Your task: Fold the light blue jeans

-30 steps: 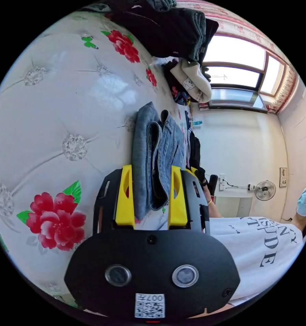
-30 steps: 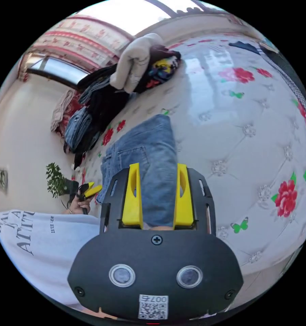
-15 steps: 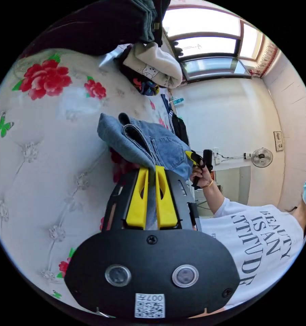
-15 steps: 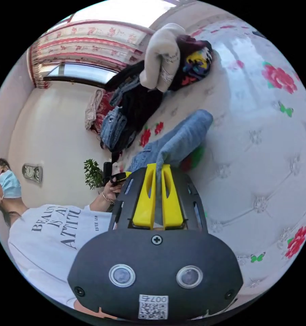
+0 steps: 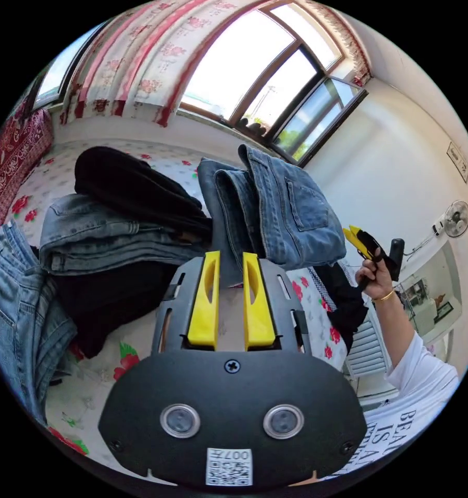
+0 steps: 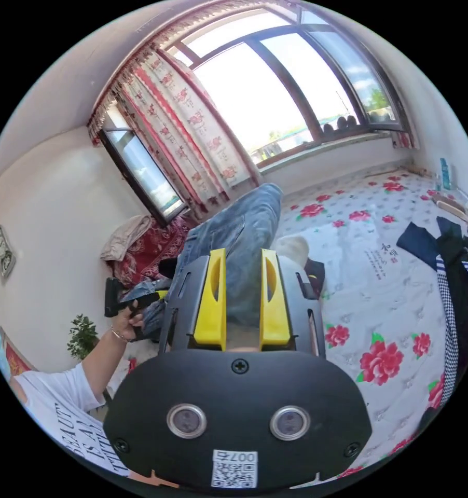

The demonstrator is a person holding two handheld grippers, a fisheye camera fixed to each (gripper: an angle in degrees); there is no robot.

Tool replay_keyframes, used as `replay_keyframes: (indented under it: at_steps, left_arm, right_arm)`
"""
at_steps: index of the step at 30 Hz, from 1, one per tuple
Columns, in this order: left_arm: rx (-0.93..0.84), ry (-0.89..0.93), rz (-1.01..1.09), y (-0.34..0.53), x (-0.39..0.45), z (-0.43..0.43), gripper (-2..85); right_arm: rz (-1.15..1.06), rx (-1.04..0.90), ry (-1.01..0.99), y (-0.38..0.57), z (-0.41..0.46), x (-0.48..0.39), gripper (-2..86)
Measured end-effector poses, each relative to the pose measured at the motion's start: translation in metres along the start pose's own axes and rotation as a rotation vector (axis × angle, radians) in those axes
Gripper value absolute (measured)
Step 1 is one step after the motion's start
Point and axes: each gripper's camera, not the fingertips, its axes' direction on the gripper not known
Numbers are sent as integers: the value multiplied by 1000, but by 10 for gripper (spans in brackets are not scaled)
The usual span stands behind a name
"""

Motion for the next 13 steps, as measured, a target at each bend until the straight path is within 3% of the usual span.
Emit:
replay_keyframes:
  at_steps: [5, 7, 13]
  left_arm:
    - [-330, -132, 4, 166, -5, 104, 48]
    - [-419, -172, 6, 217, 3, 120, 41]
    - [-559, -357, 90, 312, 58, 133, 39]
  right_arm:
    - [21, -332, 107, 157, 80, 72, 57]
    - [63, -493, 246, 240, 85, 108, 68]
    - [196, -409, 743, 310, -36, 201, 82]
